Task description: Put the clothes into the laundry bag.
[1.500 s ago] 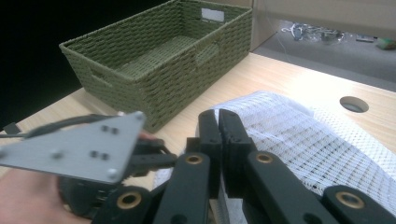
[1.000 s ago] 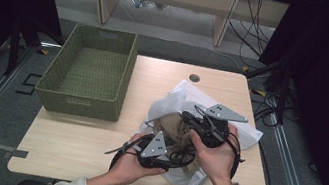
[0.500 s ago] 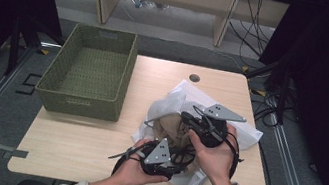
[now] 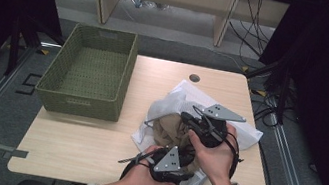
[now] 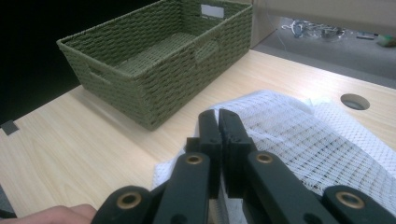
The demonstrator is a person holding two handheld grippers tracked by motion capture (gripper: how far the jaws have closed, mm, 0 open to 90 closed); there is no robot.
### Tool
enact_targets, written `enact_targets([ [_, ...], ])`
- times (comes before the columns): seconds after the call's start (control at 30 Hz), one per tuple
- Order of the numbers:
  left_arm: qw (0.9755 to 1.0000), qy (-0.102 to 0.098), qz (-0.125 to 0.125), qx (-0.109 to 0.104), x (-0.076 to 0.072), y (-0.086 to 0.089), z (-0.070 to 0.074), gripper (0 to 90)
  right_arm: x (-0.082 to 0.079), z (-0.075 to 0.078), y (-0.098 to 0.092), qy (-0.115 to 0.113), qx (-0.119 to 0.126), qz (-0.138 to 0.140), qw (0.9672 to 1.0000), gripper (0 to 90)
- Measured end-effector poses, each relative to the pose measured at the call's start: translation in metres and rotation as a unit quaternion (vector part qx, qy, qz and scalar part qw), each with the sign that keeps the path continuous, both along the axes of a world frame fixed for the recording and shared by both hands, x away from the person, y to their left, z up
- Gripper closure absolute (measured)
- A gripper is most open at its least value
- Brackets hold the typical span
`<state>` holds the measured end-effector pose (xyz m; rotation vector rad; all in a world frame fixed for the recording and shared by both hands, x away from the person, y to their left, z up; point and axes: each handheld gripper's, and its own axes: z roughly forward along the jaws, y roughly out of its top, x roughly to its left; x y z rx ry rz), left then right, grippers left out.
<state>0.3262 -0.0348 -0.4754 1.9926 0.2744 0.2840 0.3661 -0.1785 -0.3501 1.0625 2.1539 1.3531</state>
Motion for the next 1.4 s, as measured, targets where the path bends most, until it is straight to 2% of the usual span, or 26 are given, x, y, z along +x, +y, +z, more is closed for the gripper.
enact_targets([
  [0.03, 0.9999, -0.011, 0.003, 0.005, 0.001, 0.0, 0.0, 52.4, 0.0, 0.0, 0.0, 0.0, 0.0, 0.0, 1.0, 89.6],
  [0.27, 0.9999, -0.011, 0.006, 0.005, 0.007, -0.006, -0.005, 64.9, 0.0, -0.001, 0.003, -0.001, 0.007, 0.005, 1.0, 89.6],
  [0.37, 0.9999, -0.007, 0.007, 0.006, 0.012, -0.01, -0.007, 73.1, -0.002, 0.0, 0.003, -0.001, -0.001, 0.005, 1.0, 89.7],
  [0.4, 0.9999, 0.012, 0.006, 0.0, 0.012, -0.012, -0.008, 78.3, -0.002, 0.0, 0.004, -0.007, -0.003, 0.003, 1.0, 89.7],
  [0.5, 0.9999, 0.009, 0.011, -0.007, 0.018, -0.014, -0.01, 83.6, -0.003, 0.0, 0.004, -0.008, -0.003, 0.005, 1.0, 89.6],
  [0.6, 0.9997, 0.008, 0.022, -0.01, 0.024, -0.016, -0.011, 87.2, -0.006, 0.002, 0.006, 0.004, 0.004, 0.011, 0.9999, 89.6],
  [0.63, 0.9996, 0.005, 0.026, -0.007, 0.026, -0.017, -0.012, 87.7, -0.006, 0.002, 0.005, -0.007, -0.001, 0.008, 0.9999, 89.6],
  [0.7, 0.9994, 0.007, 0.032, -0.01, 0.029, -0.018, -0.012, 87.8, -0.006, 0.003, 0.006, -0.005, 0.008, 0.015, 0.9998, 89.7],
  [0.77, 0.9989, 0.006, 0.044, -0.013, 0.032, -0.019, -0.011, 87.9, -0.007, 0.004, 0.006, -0.008, 0.005, 0.012, 0.9999, 89.6],
  [0.8, 0.9987, 0.002, 0.048, -0.017, 0.034, -0.019, -0.01, 87.9, -0.009, 0.005, 0.006, 0.001, 0.01, 0.012, 0.9999, 89.6],
  [0.83, 0.9984, 0.001, 0.054, -0.018, 0.035, -0.018, -0.009, 87.9, -0.008, 0.006, 0.005, -0.01, 0.003, 0.012, 0.9999, 89.7],
  [0.87, 0.9984, 0.001, 0.054, -0.018, 0.035, -0.018, -0.009, 87.9, -0.009, 0.007, 0.004, -0.003, 0.008, 0.013, 0.9999, 89.7],
  [0.9, 0.998, 0.005, 0.06, -0.019, 0.037, -0.017, -0.009, 87.9, -0.009, 0.007, 0.003, -0.012, 0.007, 0.009, 0.9999, 89.7],
  [0.93, 0.9976, 0.006, 0.065, -0.022, 0.039, -0.017, -0.009, 88.0, -0.009, 0.008, 0.003, -0.007, 0.011, 0.011, 0.9999, 89.7],
  [1.03, 0.9962, -0.001, 0.084, -0.021, 0.045, -0.014, -0.007, 88.1, -0.009, 0.009, 0.003, -0.012, 0.008, 0.01, 0.9998, 89.7],
  [1.07, 0.9955, 0.004, 0.091, -0.026, 0.046, -0.013, -0.007, 88.1, -0.01, 0.009, 0.003, -0.009, 0.01, 0.011, 0.9999, 89.6],
  [1.13, 0.9937, -0.006, 0.108, -0.028, 0.049, -0.011, -0.004, 88.1, -0.01, 0.009, 0.004, -0.012, 0.013, 0.012, 0.9998, 89.7],
  [1.17, 0.9933, -0.003, 0.111, -0.031, 0.05, -0.011, -0.003, 88.1, -0.01, 0.009, 0.004, -0.013, 0.013, 0.013, 0.9997, 89.7],
  [1.2, 0.9921, -0.02, 0.121, -0.027, 0.052, -0.009, -0.001, 88.1, -0.01, 0.009, 0.004, -0.014, 0.013, 0.012, 0.9997, 89.7],
  [1.23, 0.9914, -0.024, 0.125, -0.029, 0.054, -0.008, 0.0, 88.1, -0.01, 0.009, 0.004, -0.015, 0.013, 0.012, 0.9997, 89.7],
  [1.27, 0.9918, -0.01, 0.122, -0.034, 0.053, -0.009, -0.001, 88.1, -0.01, 0.009, 0.004, -0.012, 0.013, 0.014, 0.9997, 89.7],
  [1.33, 0.9911, -0.025, 0.129, -0.022, 0.056, -0.007, -0.001, 87.7, -0.01, 0.009, 0.003, -0.004, 0.013, 0.014, 0.9998, 89.6],
  [1.37, 0.9912, -0.022, 0.129, -0.02, 0.057, -0.008, -0.004, 86.8, -0.009, 0.008, 0.003, -0.005, 0.016, 0.014, 0.9998, 89.6],
  [1.4, 0.9924, -0.008, 0.12, -0.022, 0.055, -0.01, -0.006, 84.5, -0.007, 0.007, 0.001, -0.008, 0.007, 0.012, 0.9999, 89.6],
])
